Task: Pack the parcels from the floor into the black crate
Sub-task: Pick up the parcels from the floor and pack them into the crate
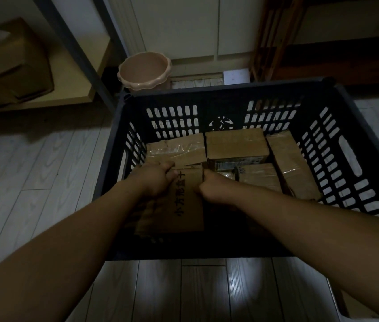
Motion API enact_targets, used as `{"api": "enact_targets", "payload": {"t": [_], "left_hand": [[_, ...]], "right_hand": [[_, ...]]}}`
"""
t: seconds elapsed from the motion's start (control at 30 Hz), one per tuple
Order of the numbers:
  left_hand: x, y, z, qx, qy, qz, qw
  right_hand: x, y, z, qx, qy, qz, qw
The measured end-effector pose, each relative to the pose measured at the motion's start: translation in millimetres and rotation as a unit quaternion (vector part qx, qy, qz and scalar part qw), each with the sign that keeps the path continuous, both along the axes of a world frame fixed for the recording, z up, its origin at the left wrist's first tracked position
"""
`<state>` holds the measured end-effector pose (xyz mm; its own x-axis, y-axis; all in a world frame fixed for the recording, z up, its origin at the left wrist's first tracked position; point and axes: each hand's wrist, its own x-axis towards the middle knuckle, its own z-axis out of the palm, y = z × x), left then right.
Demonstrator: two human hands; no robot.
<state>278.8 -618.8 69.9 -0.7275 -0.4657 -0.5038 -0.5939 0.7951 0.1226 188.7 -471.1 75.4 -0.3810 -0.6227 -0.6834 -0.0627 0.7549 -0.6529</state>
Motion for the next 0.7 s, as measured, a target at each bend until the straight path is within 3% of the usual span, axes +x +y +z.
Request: {"api": "enact_targets", "payload": {"t": [0.13, 0.33, 0.6, 0.7], "left_hand": [[-6, -2, 8, -0.037, 0.085, 0.018, 0.996], [-15, -4, 28, 0.019, 0.198, 0.086, 0.976], [-51, -17, 80, -0.042, 0.258, 0.058, 0.963], [-63, -14, 83, -0.008, 0.236, 0.064, 0.970]], "right_hand": [[-5, 7, 6, -0.030, 0.029, -0.013, 0.999], [-9, 10, 29, -0.104, 0.136, -0.024, 0.985], [-28, 5, 62, -0.166, 0.205, -0.095, 0.960], [-38, 3, 57, -0.143, 0.232, -0.109, 0.956]]}}
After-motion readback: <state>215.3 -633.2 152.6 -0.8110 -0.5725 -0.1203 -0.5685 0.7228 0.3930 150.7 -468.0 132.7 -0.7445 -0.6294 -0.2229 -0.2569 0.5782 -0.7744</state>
